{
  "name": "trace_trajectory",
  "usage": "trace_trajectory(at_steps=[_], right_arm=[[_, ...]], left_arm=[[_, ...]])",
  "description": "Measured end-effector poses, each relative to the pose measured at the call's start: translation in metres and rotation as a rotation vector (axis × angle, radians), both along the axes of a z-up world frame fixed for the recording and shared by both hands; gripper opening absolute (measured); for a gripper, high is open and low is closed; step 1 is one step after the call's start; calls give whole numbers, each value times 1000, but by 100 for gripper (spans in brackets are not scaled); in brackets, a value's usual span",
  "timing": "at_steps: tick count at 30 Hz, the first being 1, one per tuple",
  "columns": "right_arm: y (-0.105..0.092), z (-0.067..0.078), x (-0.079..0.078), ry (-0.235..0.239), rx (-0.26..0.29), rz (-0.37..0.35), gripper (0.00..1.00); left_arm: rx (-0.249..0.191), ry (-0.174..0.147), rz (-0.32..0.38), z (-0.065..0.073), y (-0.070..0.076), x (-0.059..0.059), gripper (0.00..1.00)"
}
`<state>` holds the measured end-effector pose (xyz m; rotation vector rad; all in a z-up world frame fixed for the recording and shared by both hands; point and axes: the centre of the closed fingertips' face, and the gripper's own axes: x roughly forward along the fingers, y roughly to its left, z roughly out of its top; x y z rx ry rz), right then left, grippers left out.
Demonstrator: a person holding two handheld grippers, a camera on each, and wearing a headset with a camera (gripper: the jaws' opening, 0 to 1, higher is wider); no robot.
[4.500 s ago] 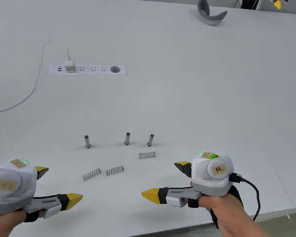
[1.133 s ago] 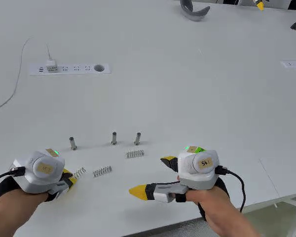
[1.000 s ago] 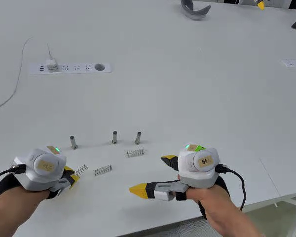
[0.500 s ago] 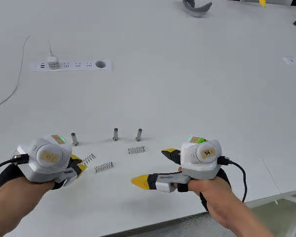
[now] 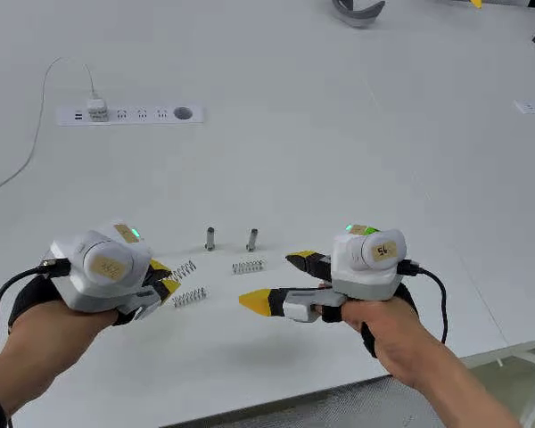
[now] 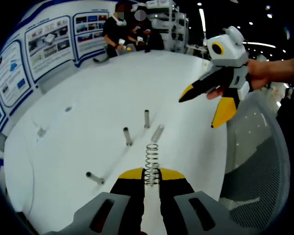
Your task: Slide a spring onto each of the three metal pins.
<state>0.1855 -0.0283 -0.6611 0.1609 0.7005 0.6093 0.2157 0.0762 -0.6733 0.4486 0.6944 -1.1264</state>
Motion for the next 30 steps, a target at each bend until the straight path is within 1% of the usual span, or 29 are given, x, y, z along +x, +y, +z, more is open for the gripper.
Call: trace_trajectory(at_steps=[3,8,15,22,26,30], right_arm=[[3,3,3,-5,13,7,71],[10,9,8,-9,48,17,65],[18,16,14,-15,73,40,57],[26,27,17,-13,142,50,39],[30,29,16,-4,175,59,30],[34,30,15,12,200,67,28]], left_arm=[[-10,-2,-9,4,-6,-2,10],[-22,-15,-37,11,-18,-7,10],[-42,-29,-79,20,-34,-13,10],[-53,-45,-112,27,-45,-17,10],[-62,-50,-122,30,-49,-18,10],[-68,-57,-136,34,-53,-21,10]])
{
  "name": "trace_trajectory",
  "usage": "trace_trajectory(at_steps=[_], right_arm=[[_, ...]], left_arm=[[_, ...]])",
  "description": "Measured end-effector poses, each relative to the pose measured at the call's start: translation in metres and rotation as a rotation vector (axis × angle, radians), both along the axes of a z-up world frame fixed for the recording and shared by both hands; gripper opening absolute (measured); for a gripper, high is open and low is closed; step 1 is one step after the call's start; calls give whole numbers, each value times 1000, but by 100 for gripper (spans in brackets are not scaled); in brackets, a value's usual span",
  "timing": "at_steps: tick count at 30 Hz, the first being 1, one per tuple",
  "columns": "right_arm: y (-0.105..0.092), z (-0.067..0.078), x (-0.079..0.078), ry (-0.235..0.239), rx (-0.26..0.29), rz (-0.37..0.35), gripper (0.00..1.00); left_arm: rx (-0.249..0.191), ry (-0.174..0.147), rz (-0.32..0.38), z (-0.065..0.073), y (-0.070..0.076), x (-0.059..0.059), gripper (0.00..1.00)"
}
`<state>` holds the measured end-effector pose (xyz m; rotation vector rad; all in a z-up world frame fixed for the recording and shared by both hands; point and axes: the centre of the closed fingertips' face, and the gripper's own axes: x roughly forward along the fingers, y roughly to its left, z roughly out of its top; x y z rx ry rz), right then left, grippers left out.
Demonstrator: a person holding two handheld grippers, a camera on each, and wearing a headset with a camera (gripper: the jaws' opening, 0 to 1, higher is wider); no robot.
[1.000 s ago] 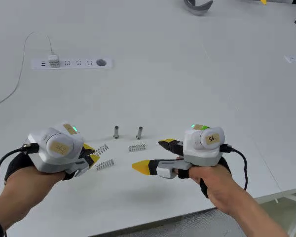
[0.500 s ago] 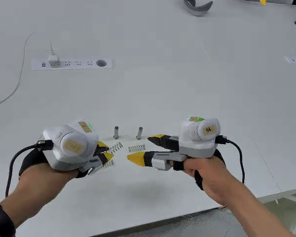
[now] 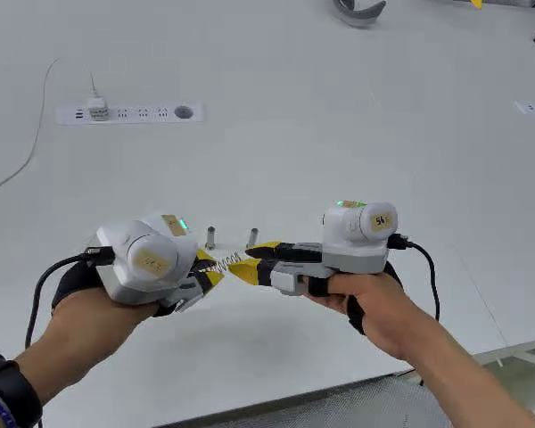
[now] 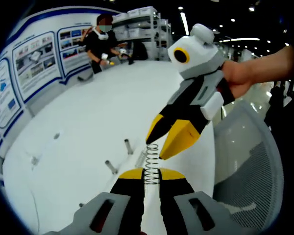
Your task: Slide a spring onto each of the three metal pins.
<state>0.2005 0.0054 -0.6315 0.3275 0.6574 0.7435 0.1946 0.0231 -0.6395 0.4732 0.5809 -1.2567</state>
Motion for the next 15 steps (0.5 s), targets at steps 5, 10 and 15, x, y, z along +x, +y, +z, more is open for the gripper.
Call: trace_trajectory(at_steps=[5,10,15], right_arm=[[5,2,-2,23,35,14,24],[7,3,-4,45,66,24,20],[9,5,-4,51,82,28,18]], left_arm=[[-12,-11,-18,5,-4,-2,10],[-16,-25,-45,8,-6,-5,10],[-15,-28,-53,7,-5,-5,10]])
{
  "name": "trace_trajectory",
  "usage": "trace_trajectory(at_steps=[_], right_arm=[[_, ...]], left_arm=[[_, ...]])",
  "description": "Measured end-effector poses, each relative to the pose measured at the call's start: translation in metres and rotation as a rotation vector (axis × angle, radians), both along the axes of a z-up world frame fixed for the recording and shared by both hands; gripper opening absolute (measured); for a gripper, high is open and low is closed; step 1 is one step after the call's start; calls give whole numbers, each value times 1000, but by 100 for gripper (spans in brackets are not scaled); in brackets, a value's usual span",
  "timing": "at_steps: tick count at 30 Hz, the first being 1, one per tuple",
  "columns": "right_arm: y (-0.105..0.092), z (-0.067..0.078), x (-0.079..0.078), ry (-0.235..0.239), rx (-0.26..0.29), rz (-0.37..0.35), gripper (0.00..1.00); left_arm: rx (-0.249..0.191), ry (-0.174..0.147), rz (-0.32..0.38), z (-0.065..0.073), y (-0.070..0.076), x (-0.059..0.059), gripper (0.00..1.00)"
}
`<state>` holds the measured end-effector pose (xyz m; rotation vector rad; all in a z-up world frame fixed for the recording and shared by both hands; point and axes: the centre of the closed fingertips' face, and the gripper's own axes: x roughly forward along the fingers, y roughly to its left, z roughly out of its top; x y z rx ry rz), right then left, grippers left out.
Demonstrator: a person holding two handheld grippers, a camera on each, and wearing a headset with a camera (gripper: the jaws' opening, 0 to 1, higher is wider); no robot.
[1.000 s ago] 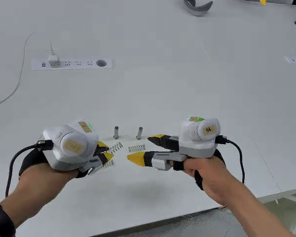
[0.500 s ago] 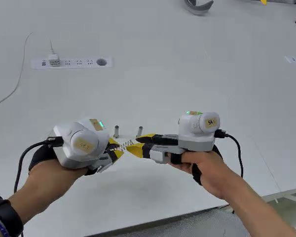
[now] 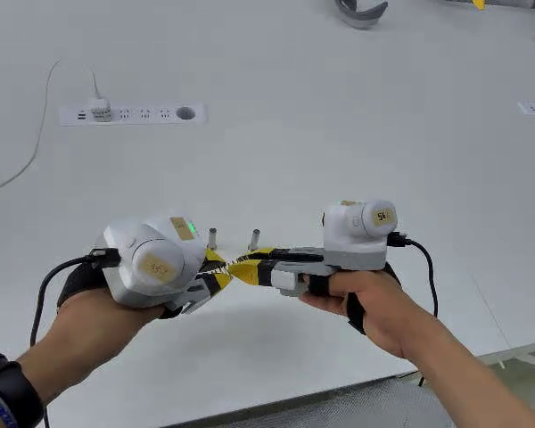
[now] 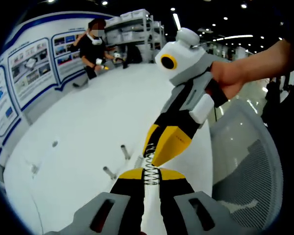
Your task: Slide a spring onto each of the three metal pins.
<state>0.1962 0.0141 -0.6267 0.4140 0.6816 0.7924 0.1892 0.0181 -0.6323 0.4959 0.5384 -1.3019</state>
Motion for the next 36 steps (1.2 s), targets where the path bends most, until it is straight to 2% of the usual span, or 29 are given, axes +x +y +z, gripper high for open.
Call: trace_trajectory(at_steps=[13,20,36], right_arm=[[2,1,-3,10,8,25,15],[1,10,-2,-1,-5,51,12],[-1,25,0,-62,-170,172,12]], left_arm=[[7,-1,-24,-3,0,-3,9],[-18,6,-31,-1,-4,-1,9],[-94,13,-46,11,-14,1,9]])
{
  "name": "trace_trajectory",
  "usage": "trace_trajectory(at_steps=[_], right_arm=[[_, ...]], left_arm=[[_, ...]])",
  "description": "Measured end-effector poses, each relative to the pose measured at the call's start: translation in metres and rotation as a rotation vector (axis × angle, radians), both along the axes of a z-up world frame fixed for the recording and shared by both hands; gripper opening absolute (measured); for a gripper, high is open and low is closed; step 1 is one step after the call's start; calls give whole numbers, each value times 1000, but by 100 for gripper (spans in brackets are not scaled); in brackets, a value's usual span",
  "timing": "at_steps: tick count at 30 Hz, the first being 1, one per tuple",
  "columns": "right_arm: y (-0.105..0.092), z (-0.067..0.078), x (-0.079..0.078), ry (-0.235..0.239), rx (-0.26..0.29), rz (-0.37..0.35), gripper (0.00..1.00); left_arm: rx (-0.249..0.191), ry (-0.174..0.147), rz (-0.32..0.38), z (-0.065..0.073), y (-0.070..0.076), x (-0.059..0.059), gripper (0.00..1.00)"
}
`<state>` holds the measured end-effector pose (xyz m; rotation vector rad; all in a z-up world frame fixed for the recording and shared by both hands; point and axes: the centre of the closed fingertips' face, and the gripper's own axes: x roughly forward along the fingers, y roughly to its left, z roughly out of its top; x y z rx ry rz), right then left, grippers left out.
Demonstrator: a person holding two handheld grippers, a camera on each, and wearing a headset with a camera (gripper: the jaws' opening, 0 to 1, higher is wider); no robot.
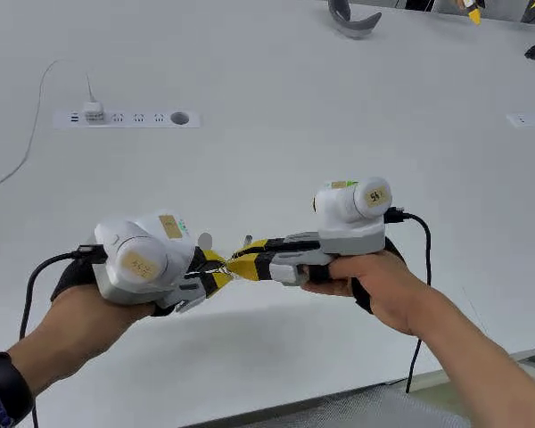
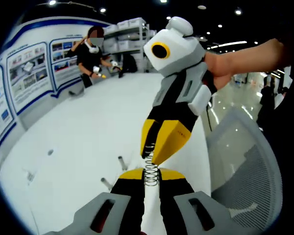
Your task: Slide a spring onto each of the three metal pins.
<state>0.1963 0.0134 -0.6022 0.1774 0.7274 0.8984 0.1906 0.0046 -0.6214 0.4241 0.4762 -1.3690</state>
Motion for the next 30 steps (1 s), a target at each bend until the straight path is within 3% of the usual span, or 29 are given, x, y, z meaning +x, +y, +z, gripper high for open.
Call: trace_trajectory(at_steps=[17,25,30], right_arm=[[-2,14,1,-39,-117,138,13],[-3,23,-3,-82,-207,281,13],[-2,31,-9,-123,-291,402,13]], left_arm=[[-66,-6,-18,17,-5,2,9],[-120,-6,-39,31,-9,1,9],[-142,-6,-58,38,-11,-2,9]])
